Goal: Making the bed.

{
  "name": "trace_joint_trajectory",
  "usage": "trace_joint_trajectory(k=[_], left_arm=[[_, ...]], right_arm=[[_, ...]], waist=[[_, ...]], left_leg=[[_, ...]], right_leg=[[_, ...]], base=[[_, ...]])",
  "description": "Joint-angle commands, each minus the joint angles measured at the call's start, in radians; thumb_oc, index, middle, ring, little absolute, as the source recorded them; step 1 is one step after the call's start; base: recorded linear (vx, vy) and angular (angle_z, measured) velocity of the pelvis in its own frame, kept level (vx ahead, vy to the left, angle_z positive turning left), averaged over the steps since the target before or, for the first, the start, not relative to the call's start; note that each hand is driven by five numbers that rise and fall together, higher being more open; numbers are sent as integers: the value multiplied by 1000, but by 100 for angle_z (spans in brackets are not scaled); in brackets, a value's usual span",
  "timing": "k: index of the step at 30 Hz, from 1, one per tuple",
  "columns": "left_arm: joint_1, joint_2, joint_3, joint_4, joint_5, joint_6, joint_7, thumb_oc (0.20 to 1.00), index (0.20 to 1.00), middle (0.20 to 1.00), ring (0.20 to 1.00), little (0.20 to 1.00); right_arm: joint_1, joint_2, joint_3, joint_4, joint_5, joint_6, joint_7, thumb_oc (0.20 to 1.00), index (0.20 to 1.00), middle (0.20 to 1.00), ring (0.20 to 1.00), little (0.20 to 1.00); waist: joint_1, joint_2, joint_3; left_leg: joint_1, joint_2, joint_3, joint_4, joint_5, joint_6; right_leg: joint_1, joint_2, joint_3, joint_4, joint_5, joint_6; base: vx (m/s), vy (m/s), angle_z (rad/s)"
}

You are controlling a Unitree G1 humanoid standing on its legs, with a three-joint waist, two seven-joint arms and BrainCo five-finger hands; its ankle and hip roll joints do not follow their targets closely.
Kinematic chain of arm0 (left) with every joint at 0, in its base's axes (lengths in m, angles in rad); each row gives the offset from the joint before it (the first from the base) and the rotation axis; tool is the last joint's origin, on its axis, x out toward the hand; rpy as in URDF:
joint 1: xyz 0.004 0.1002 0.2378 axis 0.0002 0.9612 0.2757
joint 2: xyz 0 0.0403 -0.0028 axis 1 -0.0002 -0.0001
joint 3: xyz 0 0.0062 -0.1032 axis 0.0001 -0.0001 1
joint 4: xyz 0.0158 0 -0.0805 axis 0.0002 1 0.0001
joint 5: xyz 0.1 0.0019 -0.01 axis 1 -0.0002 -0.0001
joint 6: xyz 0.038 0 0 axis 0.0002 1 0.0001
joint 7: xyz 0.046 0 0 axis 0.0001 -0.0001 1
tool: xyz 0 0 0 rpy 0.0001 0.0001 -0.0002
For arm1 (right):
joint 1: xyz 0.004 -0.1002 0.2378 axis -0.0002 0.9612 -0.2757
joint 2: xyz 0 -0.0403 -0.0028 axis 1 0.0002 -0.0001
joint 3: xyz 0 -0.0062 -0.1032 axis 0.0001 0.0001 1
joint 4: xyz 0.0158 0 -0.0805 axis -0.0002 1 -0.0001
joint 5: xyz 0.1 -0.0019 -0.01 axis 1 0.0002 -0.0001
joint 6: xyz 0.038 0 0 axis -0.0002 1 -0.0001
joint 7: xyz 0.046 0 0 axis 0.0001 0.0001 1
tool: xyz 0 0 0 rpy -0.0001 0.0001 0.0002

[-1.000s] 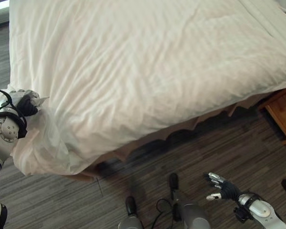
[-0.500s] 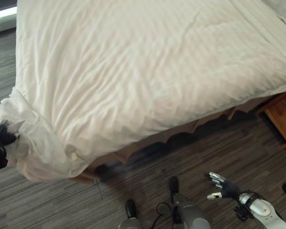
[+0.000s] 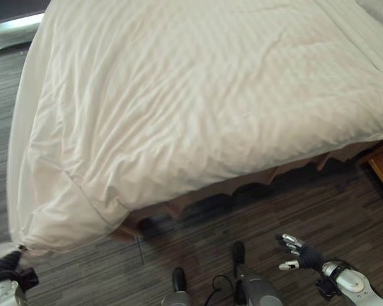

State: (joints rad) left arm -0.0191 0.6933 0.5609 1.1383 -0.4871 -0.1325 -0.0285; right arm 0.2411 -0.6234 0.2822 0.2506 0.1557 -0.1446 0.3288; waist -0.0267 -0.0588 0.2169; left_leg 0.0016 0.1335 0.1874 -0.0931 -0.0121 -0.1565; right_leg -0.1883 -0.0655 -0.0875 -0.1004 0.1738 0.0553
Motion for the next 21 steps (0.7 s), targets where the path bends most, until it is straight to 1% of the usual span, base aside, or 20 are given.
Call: trace_joint_trajectory(k=[1, 5, 6, 10, 12, 14, 15, 17, 20, 21], left_arm=[[71, 38, -8, 59, -123, -29, 14, 1000, 1000, 1000, 1000, 1000], [60, 15, -16, 18, -177, -59, 10, 1000, 1000, 1000, 1000, 1000], [57, 14, -28, -4, -182, -77, 10, 1000, 1000, 1000, 1000, 1000], [46, 25, -67, -64, -175, -107, 5, 1000, 1000, 1000, 1000, 1000], [46, 24, -70, -92, -183, -119, 3, 1000, 1000, 1000, 1000, 1000], [47, 10, -64, -173, -255, -144, -4, 1000, 1000, 1000, 1000, 1000], [50, 8, -63, -176, -256, -144, -3, 1000, 1000, 1000, 1000, 1000], [70, -15, -59, -330, -316, -184, -7, 1000, 1000, 1000, 1000, 1000], [102, -44, -54, -489, -353, -216, -13, 1000, 1000, 1000, 1000, 1000], [124, -64, -67, -620, -363, -235, -13, 1000, 1000, 1000, 1000, 1000]], right_arm=[[-18, 6, -18, -40, 13, -51, -27, 1000, 1000, 1000, 1000, 1000], [-21, 7, -16, -41, 6, -50, -36, 1000, 1000, 1000, 1000, 1000], [-25, 9, -13, -33, 4, -50, -39, 1000, 1000, 1000, 1000, 1000], [-17, 2, -7, -32, -4, -50, -28, 1000, 1000, 1000, 1000, 1000], [-16, 4, -6, -26, -4, -50, -27, 1000, 1000, 1000, 1000, 1000], [-14, 8, -6, -21, -7, -50, -24, 1000, 1000, 1000, 1000, 1000], [-14, 8, -5, -21, -7, -50, -24, 1000, 1000, 1000, 1000, 1000], [-12, 18, -10, -22, -13, -51, -22, 1000, 1000, 1000, 1000, 1000], [-9, 22, -14, -20, -23, -53, -18, 1000, 1000, 1000, 1000, 1000], [-10, 29, -16, -11, -35, -54, -16, 1000, 1000, 1000, 1000, 1000]], waist=[[27, -31, 26], [28, -37, 25], [27, -36, 21], [18, -28, -3], [16, -26, -7], [15, -20, -17], [15, -19, -17], [13, -12, -30], [11, -3, -46], [13, 4, -58]], left_leg=[[-95, -31, -45, 9, 74, 102], [-93, -33, -44, 9, 74, 102], [-90, -34, -44, 9, 74, 102], [-73, -33, -36, 8, 69, 101], [-71, -34, -35, 7, 69, 100], [-65, -34, -33, 6, 66, 99], [-65, -33, -33, 6, 66, 99], [-58, -34, -32, 6, 63, 99], [-49, -34, -33, 6, 58, 99], [-43, -36, -35, 6, 56, 99]], right_leg=[[82, -62, -3, 26, -98, 89], [85, -63, -1, 27, -98, 89], [88, -64, 0, 28, -98, 89], [97, -67, 4, 27, -99, 89], [99, -66, 6, 26, -99, 89], [102, -68, 7, 25, -100, 91], [102, -68, 7, 25, -100, 91], [108, -69, 7, 25, -102, 91], [117, -72, 6, 24, -105, 91], [125, -73, 5, 24, -105, 91]], base=[[-25, 26, 8], [-2, 15, 1], [11, 44, 0], [27, 37, 0], [0, 0, 0], [35, 12, -2], [33, 6, -3], [43, 5, -2], [45, -5, -3], [59, -15, -6]])
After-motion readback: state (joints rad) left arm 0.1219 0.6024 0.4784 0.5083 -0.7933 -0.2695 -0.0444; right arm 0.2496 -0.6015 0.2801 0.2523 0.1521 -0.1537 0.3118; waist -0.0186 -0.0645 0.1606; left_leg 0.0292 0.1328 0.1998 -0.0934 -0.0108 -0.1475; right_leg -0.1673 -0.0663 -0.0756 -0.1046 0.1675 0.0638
